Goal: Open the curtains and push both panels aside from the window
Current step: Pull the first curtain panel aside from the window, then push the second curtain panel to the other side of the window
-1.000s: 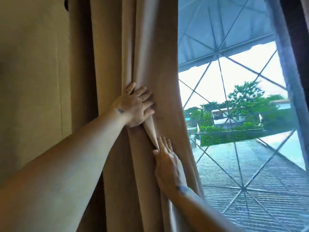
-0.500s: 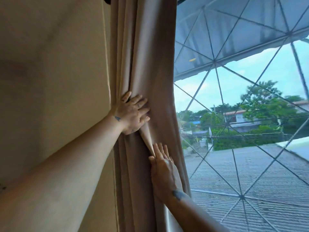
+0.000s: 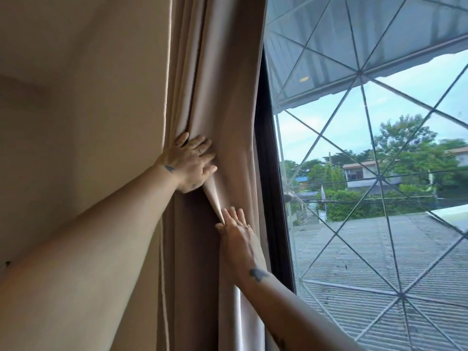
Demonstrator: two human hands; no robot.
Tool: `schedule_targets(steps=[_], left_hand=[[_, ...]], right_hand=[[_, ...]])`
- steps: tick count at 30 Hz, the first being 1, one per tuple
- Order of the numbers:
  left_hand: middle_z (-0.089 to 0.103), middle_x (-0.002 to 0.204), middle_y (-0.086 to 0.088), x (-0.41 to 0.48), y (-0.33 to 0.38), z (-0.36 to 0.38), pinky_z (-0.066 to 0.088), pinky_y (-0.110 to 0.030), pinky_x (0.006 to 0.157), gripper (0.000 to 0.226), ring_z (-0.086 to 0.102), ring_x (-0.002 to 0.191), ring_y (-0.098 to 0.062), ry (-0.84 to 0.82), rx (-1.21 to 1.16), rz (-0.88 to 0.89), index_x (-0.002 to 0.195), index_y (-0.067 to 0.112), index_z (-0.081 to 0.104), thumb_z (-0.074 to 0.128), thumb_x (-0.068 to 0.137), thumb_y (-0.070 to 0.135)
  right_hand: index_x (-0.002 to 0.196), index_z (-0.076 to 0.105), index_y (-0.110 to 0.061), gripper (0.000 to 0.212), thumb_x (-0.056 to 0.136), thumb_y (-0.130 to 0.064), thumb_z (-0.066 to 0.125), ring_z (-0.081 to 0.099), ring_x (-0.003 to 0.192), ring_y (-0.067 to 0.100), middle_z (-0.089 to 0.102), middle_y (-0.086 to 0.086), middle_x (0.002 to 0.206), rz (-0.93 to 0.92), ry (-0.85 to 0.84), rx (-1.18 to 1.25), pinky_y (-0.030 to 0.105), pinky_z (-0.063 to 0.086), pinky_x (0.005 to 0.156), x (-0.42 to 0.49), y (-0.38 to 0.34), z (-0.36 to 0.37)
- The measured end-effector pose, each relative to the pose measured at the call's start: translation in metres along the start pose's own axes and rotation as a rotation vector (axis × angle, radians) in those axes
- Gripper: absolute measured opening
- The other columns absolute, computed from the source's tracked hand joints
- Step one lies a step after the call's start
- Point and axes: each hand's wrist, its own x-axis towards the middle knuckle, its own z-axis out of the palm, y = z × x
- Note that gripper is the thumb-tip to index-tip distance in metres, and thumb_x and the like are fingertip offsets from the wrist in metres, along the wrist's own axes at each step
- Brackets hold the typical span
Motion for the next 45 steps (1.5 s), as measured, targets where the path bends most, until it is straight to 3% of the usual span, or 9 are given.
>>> schedule_targets(steps=[2,10,13,17,20,26,32,40,45], left_hand=[[0.006,0.161,-0.003,-0.001,0.0,0.0,-0.008,-0.039,0.118,0.055,-0.002,0.148,-0.017,-0.006,0.006,0.0,0.148,0.02,0.021,0.016,0.098,0.044],[0.005,0.161,-0.005,-0.01,0.017,-0.019,-0.007,-0.039,0.119,0.057,-0.001,0.148,-0.018,0.002,0.005,0.045,0.149,0.019,0.018,0.014,0.098,0.045],[0.006,0.161,-0.005,-0.012,0.027,-0.026,-0.007,-0.038,0.118,0.057,-0.001,0.148,-0.018,0.035,-0.033,0.07,0.149,0.018,0.017,0.014,0.098,0.043],[0.01,0.16,-0.006,-0.019,0.046,-0.029,-0.004,-0.037,0.119,0.055,0.0,0.148,-0.02,0.146,-0.145,0.082,0.148,0.019,0.021,0.019,0.099,0.042],[0.016,0.159,-0.008,-0.027,0.066,-0.03,-0.001,-0.038,0.119,0.054,0.004,0.148,-0.023,0.269,-0.293,0.074,0.145,0.02,0.03,0.021,0.097,0.043],[0.022,0.158,-0.009,-0.024,0.119,-0.048,0.001,-0.04,0.117,0.062,0.009,0.147,-0.029,0.414,-0.454,0.018,0.143,0.022,0.036,0.023,0.088,0.047],[0.006,0.161,-0.008,-0.009,0.19,-0.075,-0.006,-0.041,0.118,0.056,-0.003,0.148,-0.028,0.463,-0.537,0.108,0.148,0.022,0.02,0.024,0.097,0.044],[0.005,0.161,-0.004,0.003,0.301,-0.11,-0.006,-0.052,0.116,0.059,-0.003,0.148,-0.026,0.474,-0.817,0.252,0.147,0.024,0.024,0.017,0.094,0.049],[0.029,0.155,-0.009,-0.001,0.367,-0.142,0.004,-0.06,0.113,0.071,0.018,0.145,-0.031,0.554,-0.96,0.337,0.138,0.017,0.043,0.012,0.084,0.05]], right_hand=[[0.125,0.041,-0.005,0.033,0.094,-0.015,0.038,0.024,0.135,0.033,0.04,0.017,0.141,-0.008,0.021,0.018,0.048,0.03,0.103,-0.001,-0.001,0.001],[0.121,0.044,-0.005,0.048,0.083,-0.028,0.025,0.035,0.128,0.035,0.048,0.017,0.132,-0.026,0.079,0.011,0.049,0.039,0.098,-0.02,0.004,-0.011],[0.128,0.037,-0.008,0.053,0.083,-0.031,0.021,0.025,0.136,0.032,0.038,0.017,0.142,0.017,0.066,0.013,0.048,0.032,0.107,-0.029,0.007,-0.019],[0.127,0.033,-0.017,0.053,0.084,-0.04,0.014,0.03,0.131,0.032,0.04,0.012,0.139,-0.021,0.114,-0.095,0.049,0.04,0.1,-0.045,0.022,-0.035],[0.135,0.025,-0.023,0.058,0.086,-0.052,0.012,0.012,0.14,0.028,0.025,0.01,0.15,0.008,0.063,-0.174,0.046,0.027,0.111,-0.07,0.04,-0.058],[0.139,0.016,-0.026,0.06,0.083,-0.047,0.018,0.0,0.141,0.024,0.008,0.008,0.154,0.084,0.088,-0.399,0.046,0.015,0.113,-0.11,0.081,-0.138],[0.137,0.024,-0.021,0.061,0.083,-0.048,0.018,0.001,0.136,0.02,0.016,0.012,0.151,0.193,0.26,-0.644,0.05,0.019,0.112,-0.15,0.128,-0.241],[0.138,0.02,-0.02,0.061,0.084,-0.046,0.013,-0.002,0.134,0.023,0.018,0.016,0.15,0.264,0.344,-1.046,0.05,0.016,0.11,-0.202,0.123,-0.363],[0.138,0.021,-0.015,0.061,0.084,-0.045,0.017,0.0,0.133,0.026,0.02,0.019,0.149,0.266,0.38,-1.324,0.05,0.012,0.108,-0.214,0.093,-0.429]])
